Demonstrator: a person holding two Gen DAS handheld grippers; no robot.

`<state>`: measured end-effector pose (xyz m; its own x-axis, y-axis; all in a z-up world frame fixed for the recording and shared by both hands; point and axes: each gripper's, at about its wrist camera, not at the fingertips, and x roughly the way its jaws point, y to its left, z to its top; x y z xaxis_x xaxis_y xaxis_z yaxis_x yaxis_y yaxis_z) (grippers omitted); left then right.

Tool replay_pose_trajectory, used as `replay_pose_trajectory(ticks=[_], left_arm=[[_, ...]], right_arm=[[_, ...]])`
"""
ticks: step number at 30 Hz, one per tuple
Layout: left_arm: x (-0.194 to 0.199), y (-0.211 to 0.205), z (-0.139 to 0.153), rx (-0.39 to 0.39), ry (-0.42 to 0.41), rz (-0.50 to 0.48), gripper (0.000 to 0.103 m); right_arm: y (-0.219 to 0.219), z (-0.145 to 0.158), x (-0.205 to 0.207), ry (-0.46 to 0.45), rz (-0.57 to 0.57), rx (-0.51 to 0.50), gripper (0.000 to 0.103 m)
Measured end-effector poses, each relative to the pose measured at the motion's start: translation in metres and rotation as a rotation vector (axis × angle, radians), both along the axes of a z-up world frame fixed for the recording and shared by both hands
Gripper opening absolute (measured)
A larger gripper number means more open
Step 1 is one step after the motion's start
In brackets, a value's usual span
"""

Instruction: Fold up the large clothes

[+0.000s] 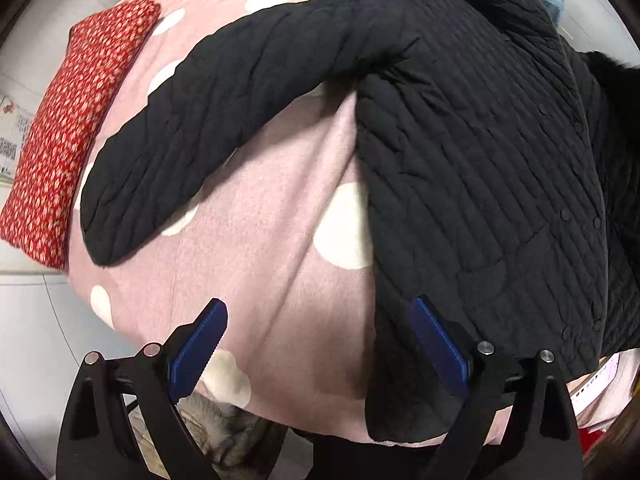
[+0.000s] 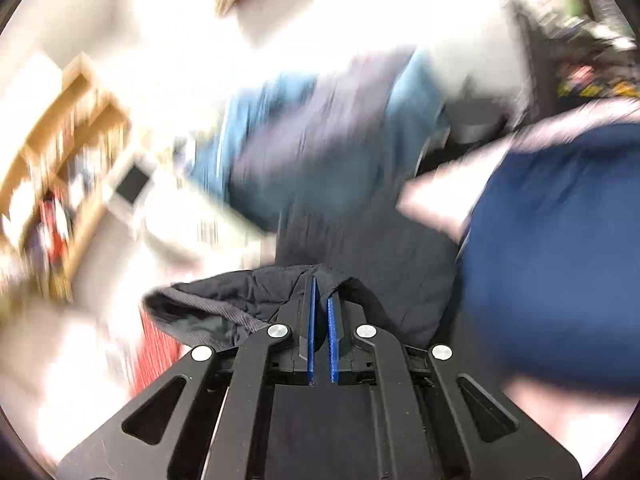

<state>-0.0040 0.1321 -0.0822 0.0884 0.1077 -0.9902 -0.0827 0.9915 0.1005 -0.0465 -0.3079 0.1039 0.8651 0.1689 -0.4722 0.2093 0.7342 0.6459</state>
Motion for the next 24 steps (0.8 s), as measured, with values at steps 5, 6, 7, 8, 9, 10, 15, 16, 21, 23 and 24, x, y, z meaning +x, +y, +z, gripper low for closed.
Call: replay_pose_trajectory(ticks=[5, 6, 7, 8, 9, 10, 15, 16, 21, 23, 24], left_arm=[[-0.012, 0.007, -0.009, -0.022, 0.019, 0.061, 0.091], [-0.015, 0.009, -0.012, -0.035, 0.027, 0.076, 0.091], [-0.016, 0.011, -0.015, -0.046, 0.035, 0.089, 0.091], [-0.018, 0.013, -0.018, -0.058, 0.043, 0.104, 0.091], [-0.02, 0.015, -0.021, -0.069, 0.052, 0.12, 0.091], [-0.021, 0.016, -0.023, -0.076, 0.058, 0.131, 0.091], [-0.023, 0.024, -0.037, -0.111, 0.092, 0.177, 0.091], [-0.023, 0.025, -0.038, -0.117, 0.094, 0.183, 0.091], [-0.017, 0.028, -0.034, -0.159, 0.075, 0.211, 0.091], [-0.013, 0.028, -0.032, -0.172, 0.069, 0.206, 0.091], [-0.012, 0.027, -0.031, -0.173, 0.065, 0.198, 0.091]], right_arm=[[-0.145, 0.006, -0.043, 0.038, -0.383, 0.124, 0.009], [-0.165, -0.012, -0.048, 0.107, -0.431, 0.184, 0.013], [-0.177, -0.026, -0.052, 0.156, -0.446, 0.234, 0.015], [-0.19, -0.051, -0.056, 0.225, -0.455, 0.323, 0.016], [-0.196, -0.073, -0.064, 0.244, -0.465, 0.403, 0.017], [-0.197, -0.091, -0.074, 0.238, -0.481, 0.462, 0.017], [-0.2, -0.126, -0.104, 0.096, -0.423, 0.639, 0.032], [-0.202, -0.133, -0.111, 0.039, -0.424, 0.723, 0.053], [-0.21, -0.101, -0.132, -0.099, -0.446, 0.705, 0.098], [-0.21, -0.073, -0.133, -0.057, -0.425, 0.551, 0.098], [-0.2, -0.06, -0.132, -0.039, -0.409, 0.465, 0.098]])
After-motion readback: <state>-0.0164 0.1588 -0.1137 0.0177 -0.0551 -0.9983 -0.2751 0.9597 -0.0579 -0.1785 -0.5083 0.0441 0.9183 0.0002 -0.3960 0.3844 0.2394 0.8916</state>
